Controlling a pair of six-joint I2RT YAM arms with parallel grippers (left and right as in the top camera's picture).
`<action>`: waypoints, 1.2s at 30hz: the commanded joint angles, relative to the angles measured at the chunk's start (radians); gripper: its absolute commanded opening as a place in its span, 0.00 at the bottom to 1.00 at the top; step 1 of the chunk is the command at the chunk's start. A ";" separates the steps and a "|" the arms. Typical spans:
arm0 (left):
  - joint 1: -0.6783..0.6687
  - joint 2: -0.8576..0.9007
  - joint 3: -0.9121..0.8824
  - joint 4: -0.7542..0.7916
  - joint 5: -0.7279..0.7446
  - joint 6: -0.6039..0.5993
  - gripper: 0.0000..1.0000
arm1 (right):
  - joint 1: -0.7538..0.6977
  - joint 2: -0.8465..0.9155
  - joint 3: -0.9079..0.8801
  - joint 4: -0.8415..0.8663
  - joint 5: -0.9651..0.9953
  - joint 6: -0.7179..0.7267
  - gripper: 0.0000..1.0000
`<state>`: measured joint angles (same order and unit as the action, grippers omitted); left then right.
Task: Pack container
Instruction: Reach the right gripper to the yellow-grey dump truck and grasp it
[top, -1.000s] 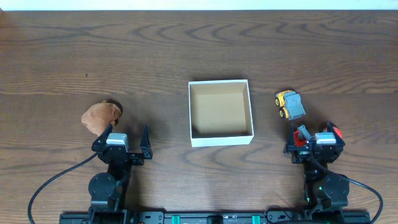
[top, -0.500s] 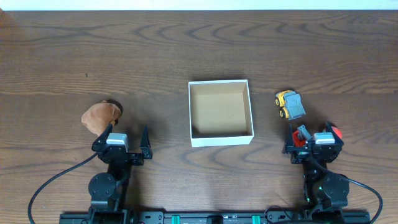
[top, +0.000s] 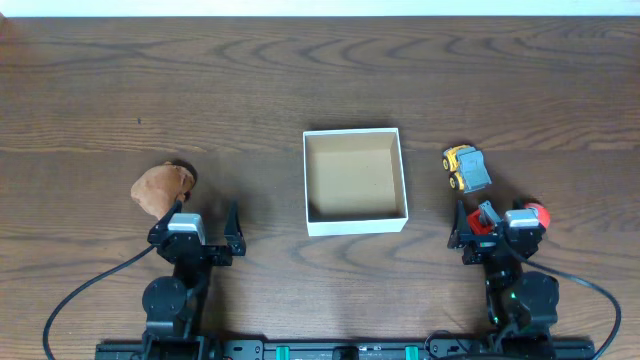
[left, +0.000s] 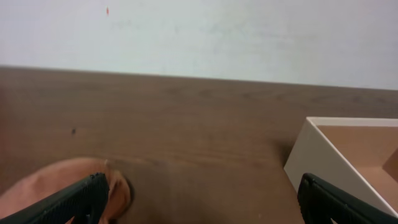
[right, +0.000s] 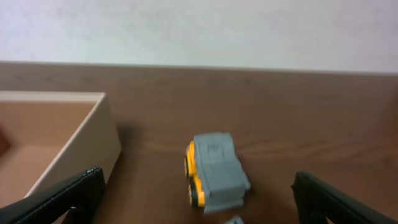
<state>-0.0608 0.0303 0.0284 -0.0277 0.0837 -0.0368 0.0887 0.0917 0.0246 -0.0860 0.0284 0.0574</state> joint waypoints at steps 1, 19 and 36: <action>-0.002 0.057 0.095 -0.031 -0.028 -0.044 0.98 | -0.003 0.071 0.105 -0.020 -0.019 0.039 0.99; -0.002 0.728 0.740 -0.690 -0.072 -0.045 0.98 | -0.031 1.028 1.128 -0.879 -0.179 -0.003 0.99; -0.002 0.766 0.751 -0.697 -0.066 -0.077 0.98 | -0.081 1.489 1.326 -0.971 0.007 -0.229 0.99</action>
<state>-0.0608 0.7967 0.7528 -0.7250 0.0189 -0.1055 0.0216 1.5249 1.3354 -1.0664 0.0231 -0.0734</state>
